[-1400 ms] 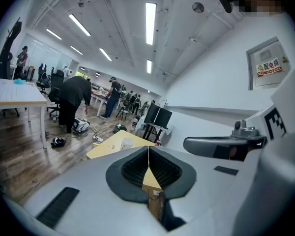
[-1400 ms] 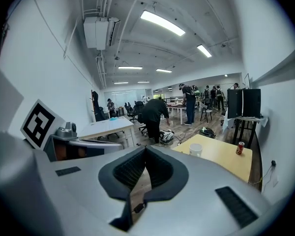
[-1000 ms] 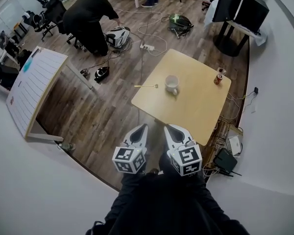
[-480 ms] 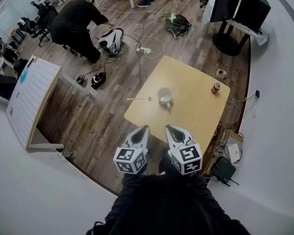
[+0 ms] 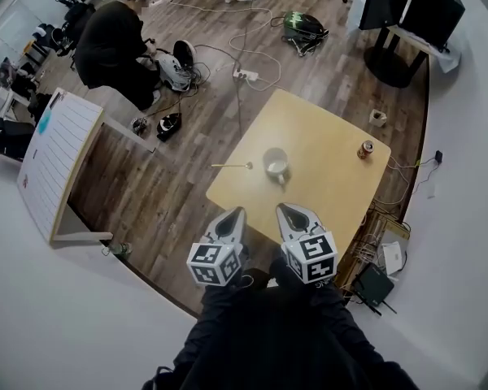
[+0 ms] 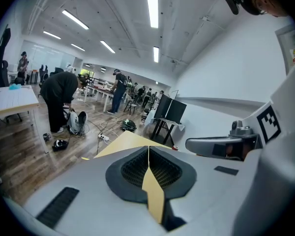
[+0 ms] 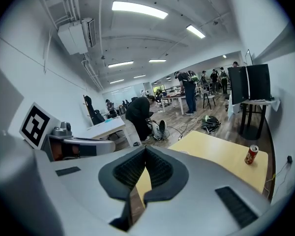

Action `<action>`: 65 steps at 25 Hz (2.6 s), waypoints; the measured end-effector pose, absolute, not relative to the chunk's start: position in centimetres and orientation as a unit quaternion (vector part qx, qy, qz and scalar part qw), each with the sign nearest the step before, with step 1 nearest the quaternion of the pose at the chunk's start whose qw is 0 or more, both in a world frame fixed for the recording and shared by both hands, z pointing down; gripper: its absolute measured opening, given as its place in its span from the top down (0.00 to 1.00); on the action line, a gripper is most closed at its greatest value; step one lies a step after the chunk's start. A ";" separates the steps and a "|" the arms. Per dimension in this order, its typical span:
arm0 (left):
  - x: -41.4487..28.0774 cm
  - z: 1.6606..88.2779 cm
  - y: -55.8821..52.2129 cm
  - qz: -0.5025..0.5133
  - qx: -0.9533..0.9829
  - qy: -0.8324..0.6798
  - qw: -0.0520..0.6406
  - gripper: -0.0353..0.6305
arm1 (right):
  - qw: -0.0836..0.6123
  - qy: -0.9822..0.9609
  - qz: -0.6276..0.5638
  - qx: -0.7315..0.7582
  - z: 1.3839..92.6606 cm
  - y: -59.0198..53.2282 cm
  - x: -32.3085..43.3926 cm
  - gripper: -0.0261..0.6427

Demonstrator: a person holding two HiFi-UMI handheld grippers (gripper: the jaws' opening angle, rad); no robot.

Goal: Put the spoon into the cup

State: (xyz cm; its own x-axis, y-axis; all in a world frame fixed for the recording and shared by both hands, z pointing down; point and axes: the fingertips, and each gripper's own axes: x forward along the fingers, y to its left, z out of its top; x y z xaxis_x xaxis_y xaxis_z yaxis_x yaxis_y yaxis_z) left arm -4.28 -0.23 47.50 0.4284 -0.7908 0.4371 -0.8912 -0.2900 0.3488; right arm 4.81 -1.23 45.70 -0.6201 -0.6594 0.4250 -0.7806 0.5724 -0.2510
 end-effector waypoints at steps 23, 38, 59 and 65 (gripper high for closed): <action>-12.5 56.5 -7.7 0.105 0.747 -0.547 0.364 0.89 | 0.208 -0.849 0.257 0.412 51.6 -8.6 1.2 0.93; -19.4 68.6 -16.6 0.121 0.695 -0.545 0.453 0.89 | 0.281 -0.837 0.295 0.365 58.8 -16.1 -4.9 0.93; -25.0 78.9 -23.2 0.138 0.657 -0.521 0.527 0.75 | 0.327 -0.824 0.326 0.328 66.6 -24.1 -10.6 0.93; -24.9 81.0 -23.3 0.097 0.648 -0.496 0.570 0.67 | 0.335 -0.818 0.335 0.327 67.3 -23.8 -11.0 0.93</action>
